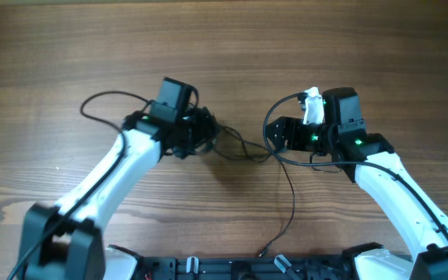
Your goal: Untangle cables
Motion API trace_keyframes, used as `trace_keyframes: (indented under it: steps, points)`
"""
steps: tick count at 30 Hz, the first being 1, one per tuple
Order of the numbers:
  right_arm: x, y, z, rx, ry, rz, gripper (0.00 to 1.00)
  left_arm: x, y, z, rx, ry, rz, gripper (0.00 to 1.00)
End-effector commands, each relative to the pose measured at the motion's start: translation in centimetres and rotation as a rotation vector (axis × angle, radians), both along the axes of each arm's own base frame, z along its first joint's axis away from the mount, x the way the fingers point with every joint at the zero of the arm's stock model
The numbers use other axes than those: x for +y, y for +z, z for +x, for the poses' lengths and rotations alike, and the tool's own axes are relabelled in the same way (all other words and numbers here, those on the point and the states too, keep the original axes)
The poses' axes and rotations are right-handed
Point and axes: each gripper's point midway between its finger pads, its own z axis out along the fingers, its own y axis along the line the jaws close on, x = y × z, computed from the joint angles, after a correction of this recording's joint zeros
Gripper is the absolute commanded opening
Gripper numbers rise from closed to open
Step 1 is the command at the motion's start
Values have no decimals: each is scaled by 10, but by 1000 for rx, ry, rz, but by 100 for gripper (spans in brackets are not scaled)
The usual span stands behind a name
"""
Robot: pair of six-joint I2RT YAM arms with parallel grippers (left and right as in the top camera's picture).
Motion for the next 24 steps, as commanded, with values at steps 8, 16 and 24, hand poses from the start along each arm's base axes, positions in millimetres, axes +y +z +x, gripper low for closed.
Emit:
trace_keyframes:
  steps: [8, 16, 24]
  points:
    - [-2, -2, 1, 17, -21, -12, 76, -8, -65, -13, 163, 187, 162, 33]
    - [7, 2, -5, 31, 19, 40, 86, 5, -47, 12, -7, 109, 247, 4]
    - [16, 16, 3, -17, 36, 103, 100, -23, 126, 2, -570, -434, 107, 4]
